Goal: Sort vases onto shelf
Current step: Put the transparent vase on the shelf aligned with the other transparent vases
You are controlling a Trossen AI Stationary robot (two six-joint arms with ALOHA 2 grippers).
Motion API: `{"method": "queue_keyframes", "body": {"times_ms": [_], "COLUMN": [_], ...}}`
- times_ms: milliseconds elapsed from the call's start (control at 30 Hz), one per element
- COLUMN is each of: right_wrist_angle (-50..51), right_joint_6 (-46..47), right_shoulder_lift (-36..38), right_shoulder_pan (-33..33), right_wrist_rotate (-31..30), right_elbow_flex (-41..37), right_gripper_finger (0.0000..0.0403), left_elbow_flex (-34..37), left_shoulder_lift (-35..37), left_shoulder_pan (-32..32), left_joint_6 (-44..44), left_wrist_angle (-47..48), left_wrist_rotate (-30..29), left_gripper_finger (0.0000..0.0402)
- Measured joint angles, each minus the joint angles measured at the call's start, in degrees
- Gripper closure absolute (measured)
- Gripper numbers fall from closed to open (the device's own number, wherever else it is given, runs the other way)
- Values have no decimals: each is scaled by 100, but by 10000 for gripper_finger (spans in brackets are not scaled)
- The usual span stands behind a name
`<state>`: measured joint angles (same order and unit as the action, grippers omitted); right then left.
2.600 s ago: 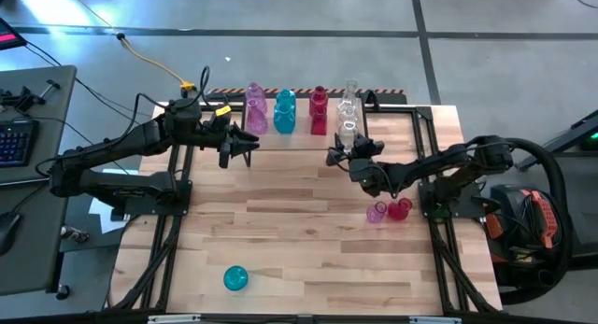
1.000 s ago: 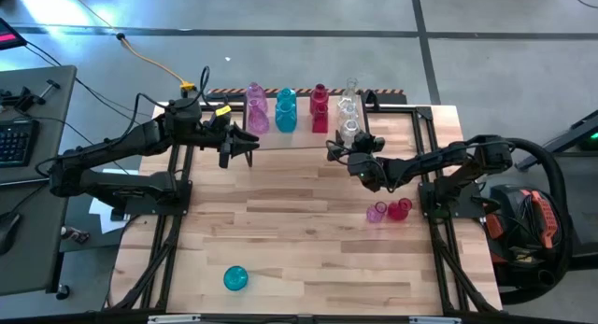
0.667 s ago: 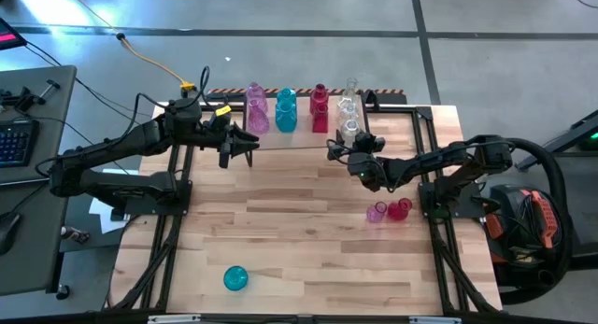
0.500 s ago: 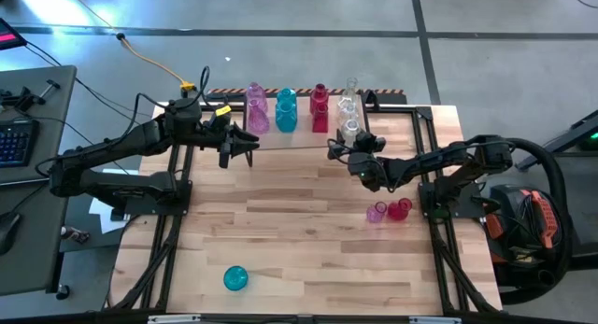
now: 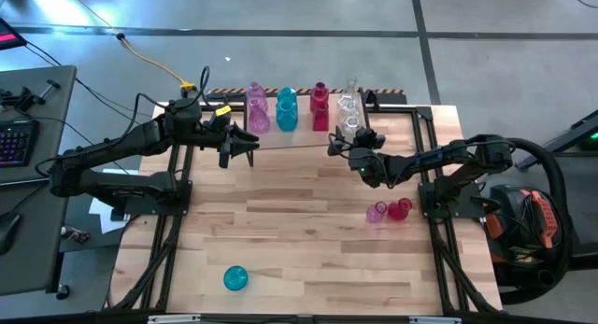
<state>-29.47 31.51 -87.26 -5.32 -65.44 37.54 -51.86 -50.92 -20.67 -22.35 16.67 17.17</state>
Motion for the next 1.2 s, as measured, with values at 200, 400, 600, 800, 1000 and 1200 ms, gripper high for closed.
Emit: {"method": "queue_keyframes", "body": {"times_ms": [200,400,600,800,1000,1200], "right_wrist_angle": [-141,-251,-231,-203,-31,97], "right_joint_6": [-49,-612,-823,-758,-758,-857], "right_shoulder_lift": [0,4,4,4,156,463], "right_shoulder_pan": [-35,-29,49,207,348,350], "right_wrist_rotate": [67,-18,-248,-567,-899,-889], "right_elbow_flex": [0,131,219,219,214,214], "right_gripper_finger": [37,36,36,36,37,37], "left_elbow_flex": [0,0,0,0,0,0], "left_shoulder_lift": [0,0,0,1,2,2], "left_shoulder_pan": [0,0,0,0,2,2], "left_joint_6": [0,0,0,0,0,0], "left_wrist_angle": [0,0,0,0,0,0], "left_wrist_rotate": [0,0,0,0,2,0], "left_gripper_finger": [271,271,271,271,271,271]}}
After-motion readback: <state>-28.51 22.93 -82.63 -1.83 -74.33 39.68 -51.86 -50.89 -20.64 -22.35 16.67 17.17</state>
